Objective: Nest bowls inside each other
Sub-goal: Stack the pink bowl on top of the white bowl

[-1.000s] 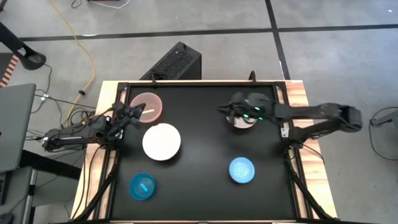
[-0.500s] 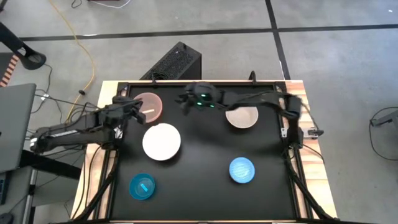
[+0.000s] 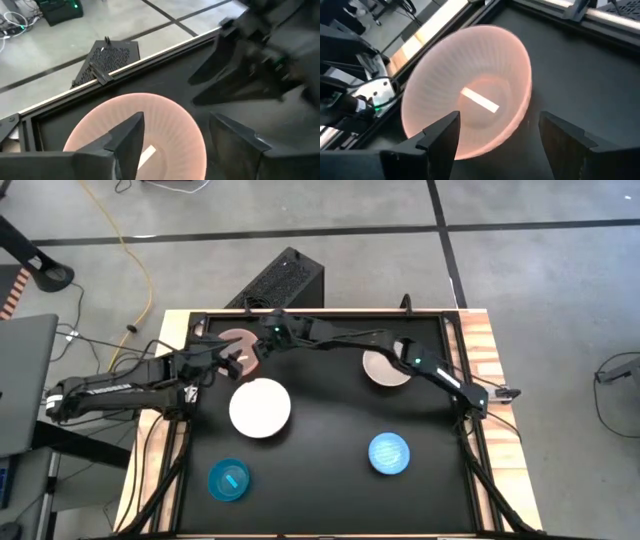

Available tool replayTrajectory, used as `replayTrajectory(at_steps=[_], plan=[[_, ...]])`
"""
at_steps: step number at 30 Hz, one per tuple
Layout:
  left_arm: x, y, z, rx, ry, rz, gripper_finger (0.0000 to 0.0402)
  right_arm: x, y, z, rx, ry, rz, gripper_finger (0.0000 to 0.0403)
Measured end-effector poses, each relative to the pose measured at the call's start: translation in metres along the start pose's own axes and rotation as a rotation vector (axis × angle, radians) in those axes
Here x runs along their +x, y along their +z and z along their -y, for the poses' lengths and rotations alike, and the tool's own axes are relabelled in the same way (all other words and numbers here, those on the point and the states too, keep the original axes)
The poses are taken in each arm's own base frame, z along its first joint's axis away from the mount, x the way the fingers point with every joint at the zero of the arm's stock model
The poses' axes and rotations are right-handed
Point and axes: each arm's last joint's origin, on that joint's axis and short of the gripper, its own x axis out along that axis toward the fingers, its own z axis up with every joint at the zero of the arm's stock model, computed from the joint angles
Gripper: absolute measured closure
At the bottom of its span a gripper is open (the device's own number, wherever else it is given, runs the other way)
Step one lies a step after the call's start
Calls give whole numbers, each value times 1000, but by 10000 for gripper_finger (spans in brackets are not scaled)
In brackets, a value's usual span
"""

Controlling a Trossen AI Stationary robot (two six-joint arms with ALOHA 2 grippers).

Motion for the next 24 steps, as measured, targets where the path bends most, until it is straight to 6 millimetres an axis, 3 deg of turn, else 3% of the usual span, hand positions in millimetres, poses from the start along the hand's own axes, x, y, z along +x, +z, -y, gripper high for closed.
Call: replayTrajectory(at_steps=[5,11,18,24], plan=[[0,0,0,-9,-8,-3,174,16,-14,10,60,-13,-18,127],[0,0,1,-8,-33,-13,173,24,-17,13,51,-5,5,127],[0,-1,2,-8,-65,-24,173,36,-35,17,117,-22,-47,129],[0,-1,4,-9,-118,-45,173,36,-36,15,75,-74,-17,175]])
